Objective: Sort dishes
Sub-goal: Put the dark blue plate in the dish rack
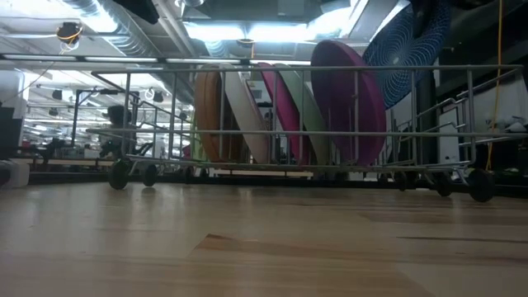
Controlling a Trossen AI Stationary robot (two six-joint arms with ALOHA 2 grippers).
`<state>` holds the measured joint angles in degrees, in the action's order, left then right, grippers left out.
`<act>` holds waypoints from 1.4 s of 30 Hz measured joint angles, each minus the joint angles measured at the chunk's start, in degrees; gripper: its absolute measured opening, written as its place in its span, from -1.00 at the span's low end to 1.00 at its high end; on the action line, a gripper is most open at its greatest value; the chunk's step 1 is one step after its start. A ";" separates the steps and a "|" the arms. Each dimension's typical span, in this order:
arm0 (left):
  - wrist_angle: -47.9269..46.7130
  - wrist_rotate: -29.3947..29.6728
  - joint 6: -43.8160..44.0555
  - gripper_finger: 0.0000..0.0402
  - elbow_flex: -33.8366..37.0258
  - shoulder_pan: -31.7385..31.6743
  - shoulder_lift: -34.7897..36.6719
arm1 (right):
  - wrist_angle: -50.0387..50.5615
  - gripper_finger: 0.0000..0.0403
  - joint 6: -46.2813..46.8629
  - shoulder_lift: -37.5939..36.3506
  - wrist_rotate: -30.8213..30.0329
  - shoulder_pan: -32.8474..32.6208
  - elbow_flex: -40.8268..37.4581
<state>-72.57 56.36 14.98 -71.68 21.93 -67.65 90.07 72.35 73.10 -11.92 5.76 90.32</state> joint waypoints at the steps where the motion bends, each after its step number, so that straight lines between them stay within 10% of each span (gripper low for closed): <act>1: 0.01 0.00 0.00 -0.38 0.00 0.01 -0.01 | 0.02 -0.79 0.72 -0.14 0.60 0.02 0.00; 42: -0.01 0.00 -0.42 -0.38 0.00 -0.01 0.01 | 0.03 -0.65 9.58 9.40 5.35 -0.22 -0.02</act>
<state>-72.58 56.36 14.57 -71.68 21.91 -67.64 90.11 81.93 82.50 -6.57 5.54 90.30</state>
